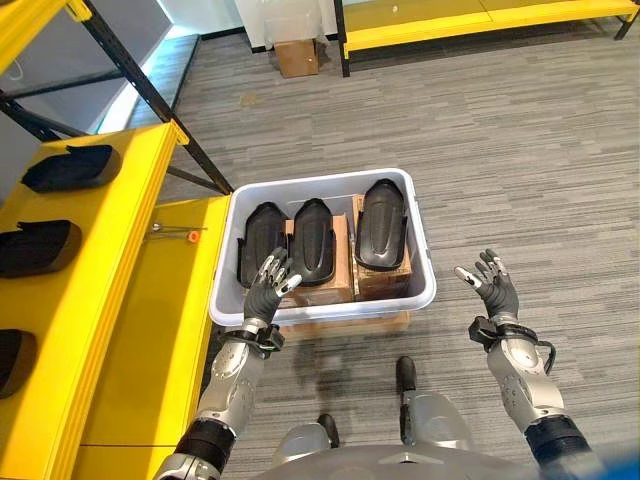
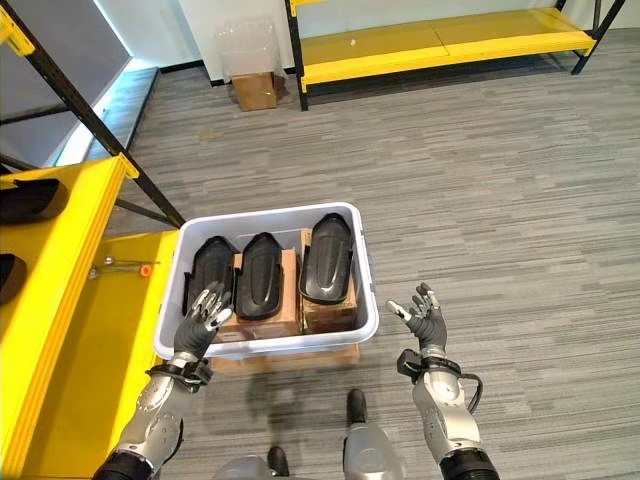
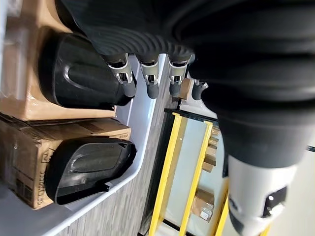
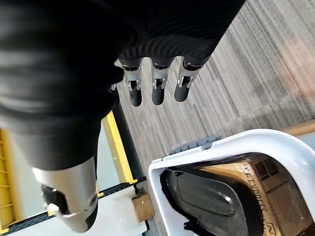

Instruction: Move parts from the plastic box to the shelf.

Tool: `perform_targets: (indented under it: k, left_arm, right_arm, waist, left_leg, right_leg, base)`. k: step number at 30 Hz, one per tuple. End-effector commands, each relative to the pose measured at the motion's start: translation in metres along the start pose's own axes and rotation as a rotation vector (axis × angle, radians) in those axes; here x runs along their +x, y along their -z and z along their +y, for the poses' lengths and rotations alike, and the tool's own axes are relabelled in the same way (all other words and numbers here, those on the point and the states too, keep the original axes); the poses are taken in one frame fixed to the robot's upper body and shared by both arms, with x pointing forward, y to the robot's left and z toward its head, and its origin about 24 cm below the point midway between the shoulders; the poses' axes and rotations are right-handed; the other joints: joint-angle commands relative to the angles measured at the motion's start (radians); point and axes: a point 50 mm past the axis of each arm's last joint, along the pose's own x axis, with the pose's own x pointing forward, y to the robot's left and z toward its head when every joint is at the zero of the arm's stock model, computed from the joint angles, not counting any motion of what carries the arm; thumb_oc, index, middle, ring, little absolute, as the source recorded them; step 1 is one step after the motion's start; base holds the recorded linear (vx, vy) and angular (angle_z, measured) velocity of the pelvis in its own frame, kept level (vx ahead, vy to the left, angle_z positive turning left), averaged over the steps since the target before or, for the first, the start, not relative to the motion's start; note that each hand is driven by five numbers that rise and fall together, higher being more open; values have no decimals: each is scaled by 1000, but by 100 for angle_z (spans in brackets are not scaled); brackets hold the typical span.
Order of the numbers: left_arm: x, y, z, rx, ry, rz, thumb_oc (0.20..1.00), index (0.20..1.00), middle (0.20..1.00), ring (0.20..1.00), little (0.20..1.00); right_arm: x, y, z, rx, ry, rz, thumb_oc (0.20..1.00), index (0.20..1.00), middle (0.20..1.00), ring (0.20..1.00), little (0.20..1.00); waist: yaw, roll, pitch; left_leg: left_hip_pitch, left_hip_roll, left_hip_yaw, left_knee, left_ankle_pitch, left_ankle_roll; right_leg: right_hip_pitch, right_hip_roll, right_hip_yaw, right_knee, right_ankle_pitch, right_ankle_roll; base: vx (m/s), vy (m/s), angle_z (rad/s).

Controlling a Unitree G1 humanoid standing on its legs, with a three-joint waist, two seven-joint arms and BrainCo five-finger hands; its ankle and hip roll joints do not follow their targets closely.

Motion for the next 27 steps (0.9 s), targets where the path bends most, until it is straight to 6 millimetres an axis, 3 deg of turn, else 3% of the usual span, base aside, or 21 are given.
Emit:
perform_targets:
  k: [1,3,6,8,13,16,17,18,22,27]
  left_arm:
    - [1,-20,-1,-30,37,-127,1000,1000,1000,1000,1000]
    - [0,-17,-2,-47,48,-124,1000,1000,1000,1000,1000]
    - [1,-17,-4,-52,57,-131,1000,1000,1000,1000,1000]
    - [2,-17,-7,-67,104,-129,1000,1000,1000,1000,1000]
    - [2,-9,-14,-18,185,-82,1000,1000,1000,1000,1000]
    - [1,-5,-16,-28,184,-69,1000,1000,1000,1000,1000]
    - [0,-5,-18,-1,198,-69,1000,1000,1000,1000,1000]
    - [0,-5,-18,-1,198,-69,1000,1000,1000,1000,1000]
    - [-2,-11,-18,23,197,-86,1000,1000,1000,1000,1000]
    - [-4,-20,-17,41,187,-107,1000,1000,1000,1000,1000]
  right_arm:
    - [5,-34,-2,-68,-42,-174,1000,1000,1000,1000,1000]
    - [5,-42,-4,-118,-41,-213,1000,1000,1000,1000,1000]
    - [5,-47,-5,-131,-62,-220,1000,1000,1000,1000,1000]
    - [6,-50,-7,-148,-76,-227,1000,1000,1000,1000,1000]
    - [5,-49,-13,-154,-54,-226,1000,1000,1000,1000,1000]
    - [4,-54,-19,-231,4,-268,1000,1000,1000,1000,1000]
    - [5,-55,-18,-211,5,-265,1000,1000,1000,1000,1000]
    - [5,-55,-18,-211,4,-265,1000,1000,1000,1000,1000]
    - [7,-56,-3,-204,-28,-280,1000,1000,1000,1000,1000]
    - [9,-61,12,-178,-55,-307,1000,1000,1000,1000,1000]
  waist:
    - [-28,-5,-45]
    - [-35,10,-53]
    - [-35,8,-53]
    - [-45,14,-59]
    - [-60,30,-59]
    - [-64,42,-61]
    - [-58,53,-63]
    - [-58,53,-63]
    - [-35,40,-67]
    - [3,6,-64]
  left_leg:
    - [-34,58,48,-139,93,-4]
    - [-26,157,49,-296,225,-50]
    - [-36,202,44,-333,274,-64]
    - [-24,212,66,-346,241,-65]
    - [-4,208,91,-337,228,-79]
    - [18,164,102,-340,169,-67]
    - [36,130,97,-361,147,-62]
    - [37,129,98,-362,146,-61]
    - [40,101,85,-375,117,-46]
    - [14,98,69,-366,102,-38]
  right_leg:
    - [51,29,3,159,-178,24]
    - [70,18,-8,160,-203,29]
    - [89,3,-16,169,-225,27]
    - [80,-17,-17,212,-248,34]
    - [74,-18,-18,250,-265,30]
    - [83,-41,-20,231,-243,49]
    - [93,-53,-19,199,-222,66]
    - [94,-54,-19,197,-221,67]
    - [91,-69,-25,159,-195,88]
    - [76,-73,-42,140,-183,94]
  base:
    - [79,296,0]
    - [84,325,6]
    - [73,232,-8]
    - [52,281,-37]
    - [64,267,-31]
    - [105,342,19]
    - [103,293,-4]
    - [101,273,-3]
    - [31,65,7]
    - [-5,-45,9]
